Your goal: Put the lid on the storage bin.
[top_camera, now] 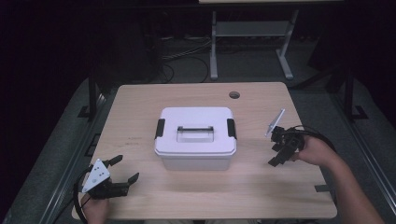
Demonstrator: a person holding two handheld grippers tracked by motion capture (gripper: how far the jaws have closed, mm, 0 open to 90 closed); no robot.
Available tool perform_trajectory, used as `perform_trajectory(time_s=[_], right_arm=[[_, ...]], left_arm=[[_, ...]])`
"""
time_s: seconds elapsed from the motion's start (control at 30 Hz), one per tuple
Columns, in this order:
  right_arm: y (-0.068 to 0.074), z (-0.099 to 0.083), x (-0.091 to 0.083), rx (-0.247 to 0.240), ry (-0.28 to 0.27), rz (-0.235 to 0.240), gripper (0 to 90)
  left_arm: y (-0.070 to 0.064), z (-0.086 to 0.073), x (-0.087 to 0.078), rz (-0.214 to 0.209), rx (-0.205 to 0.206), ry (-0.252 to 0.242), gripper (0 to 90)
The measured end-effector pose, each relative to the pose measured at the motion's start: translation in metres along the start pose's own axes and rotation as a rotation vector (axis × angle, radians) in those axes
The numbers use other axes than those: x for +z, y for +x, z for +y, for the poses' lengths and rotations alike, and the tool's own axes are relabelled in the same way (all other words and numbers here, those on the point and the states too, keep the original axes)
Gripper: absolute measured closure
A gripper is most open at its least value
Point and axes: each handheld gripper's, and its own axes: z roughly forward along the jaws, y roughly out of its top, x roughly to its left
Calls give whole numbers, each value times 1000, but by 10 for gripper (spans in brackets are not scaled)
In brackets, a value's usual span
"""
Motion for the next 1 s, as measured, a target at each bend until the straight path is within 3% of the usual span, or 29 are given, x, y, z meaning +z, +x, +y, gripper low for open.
perform_trajectory(time_s=[1.0], right_arm=[[2, -26, 19, 40, -6, 30, 312]], left_arm=[[-2, 1, 1, -2, -2, 0, 136]])
